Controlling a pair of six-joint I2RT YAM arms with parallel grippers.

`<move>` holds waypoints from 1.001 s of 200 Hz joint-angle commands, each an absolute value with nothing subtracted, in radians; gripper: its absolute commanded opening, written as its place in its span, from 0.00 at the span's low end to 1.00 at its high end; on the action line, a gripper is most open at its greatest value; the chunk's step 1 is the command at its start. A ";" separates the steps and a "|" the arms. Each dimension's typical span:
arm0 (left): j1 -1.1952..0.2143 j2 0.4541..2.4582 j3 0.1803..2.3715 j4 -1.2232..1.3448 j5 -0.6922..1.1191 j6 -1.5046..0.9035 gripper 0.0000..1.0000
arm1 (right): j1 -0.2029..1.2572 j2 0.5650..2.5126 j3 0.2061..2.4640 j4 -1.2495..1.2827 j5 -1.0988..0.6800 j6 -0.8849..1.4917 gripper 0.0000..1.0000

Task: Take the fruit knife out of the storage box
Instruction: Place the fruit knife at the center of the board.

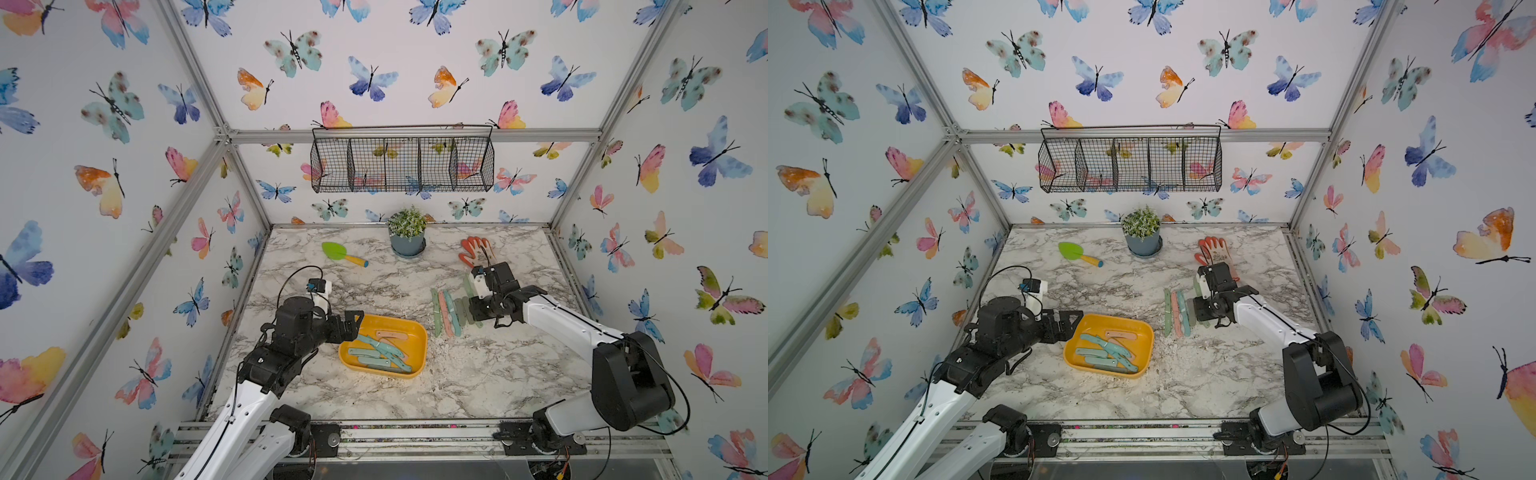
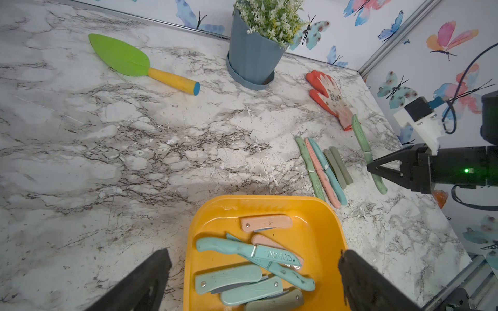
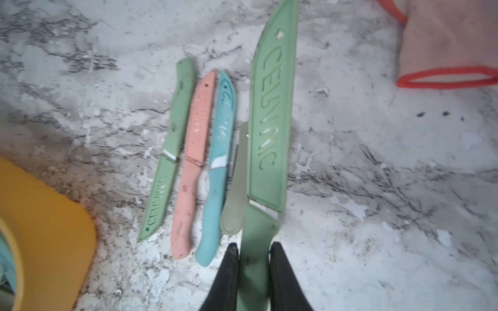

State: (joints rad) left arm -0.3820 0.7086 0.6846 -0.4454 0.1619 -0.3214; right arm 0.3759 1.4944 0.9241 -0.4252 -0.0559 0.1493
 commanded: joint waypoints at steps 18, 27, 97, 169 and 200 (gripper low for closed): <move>-0.389 0.699 0.686 -0.436 0.170 -0.313 0.98 | 0.315 1.560 0.923 -0.425 -0.051 0.147 0.14; -0.390 0.697 0.685 -0.437 0.166 -0.314 0.98 | 0.312 1.574 0.923 -0.426 -0.053 0.140 0.14; -0.390 0.700 0.686 -0.440 0.143 -0.319 0.99 | 0.298 1.669 0.920 -0.407 -0.094 0.134 0.14; -0.390 0.700 0.689 -0.444 0.129 -0.320 0.99 | 0.293 1.691 0.910 -0.405 -0.124 0.140 0.18; -0.389 0.696 0.690 -0.444 0.122 -0.322 0.98 | 0.293 1.680 0.905 -0.404 -0.130 0.149 0.22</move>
